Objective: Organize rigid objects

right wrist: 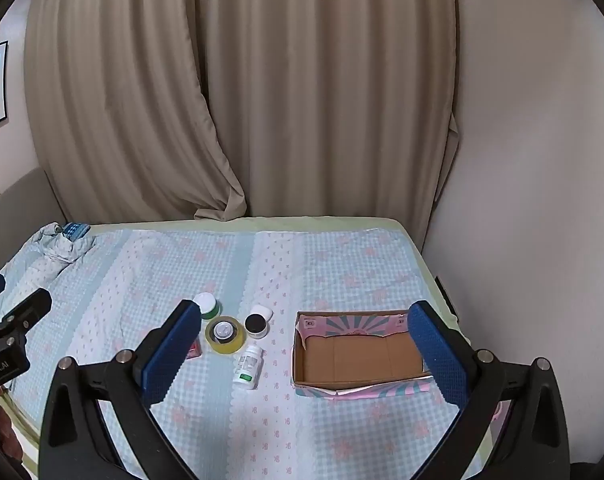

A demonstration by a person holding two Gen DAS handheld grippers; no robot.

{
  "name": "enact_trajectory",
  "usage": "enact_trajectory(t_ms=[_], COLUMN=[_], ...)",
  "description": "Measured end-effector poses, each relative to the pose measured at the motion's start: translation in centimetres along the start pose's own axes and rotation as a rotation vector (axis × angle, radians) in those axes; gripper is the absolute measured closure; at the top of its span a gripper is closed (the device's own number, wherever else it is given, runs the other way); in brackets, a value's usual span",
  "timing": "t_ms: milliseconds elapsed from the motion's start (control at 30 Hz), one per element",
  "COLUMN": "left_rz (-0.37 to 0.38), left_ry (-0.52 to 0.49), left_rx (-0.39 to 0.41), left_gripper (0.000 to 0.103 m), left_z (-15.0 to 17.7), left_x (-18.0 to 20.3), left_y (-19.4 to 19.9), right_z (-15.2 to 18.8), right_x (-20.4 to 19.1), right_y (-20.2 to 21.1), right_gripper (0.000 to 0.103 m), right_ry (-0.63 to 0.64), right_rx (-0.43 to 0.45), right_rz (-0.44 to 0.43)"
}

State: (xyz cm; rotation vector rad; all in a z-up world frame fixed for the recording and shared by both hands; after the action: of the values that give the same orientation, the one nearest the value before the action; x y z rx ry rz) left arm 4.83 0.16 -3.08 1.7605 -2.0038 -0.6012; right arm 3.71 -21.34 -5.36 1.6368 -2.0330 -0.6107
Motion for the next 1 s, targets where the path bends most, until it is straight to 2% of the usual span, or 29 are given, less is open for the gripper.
enact_trajectory(t_ms=[533, 1000], left_rz=[-0.009, -0.013], left_ry=[-0.004, 0.007], left_rx=[0.003, 0.01], left_gripper=[0.0, 0.0], left_z=[-0.1, -0.2], left_x=[0.2, 0.2], left_y=[-0.3, -0.3], right_z=[-1.1, -0.5], right_x=[-0.4, -0.6], right_y=[-0.1, -0.4], right_gripper=[0.0, 0.0], right_ry=[-0.004, -0.003], right_rx=[0.009, 0.012], right_rz=[-0.011, -0.018])
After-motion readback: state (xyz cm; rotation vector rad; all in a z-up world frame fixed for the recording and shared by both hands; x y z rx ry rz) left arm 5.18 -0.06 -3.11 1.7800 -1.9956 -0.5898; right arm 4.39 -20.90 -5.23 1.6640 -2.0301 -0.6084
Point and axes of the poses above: each gripper's, at about its wrist camera, not at the fingertips, and y roughly against the way its jaws point, x to its right, z to its underside, the point moved 6 cm from there along -y, roughly the way its jaws point, and after that the axes turned 6 degrees about z, right-handed, at the moved point
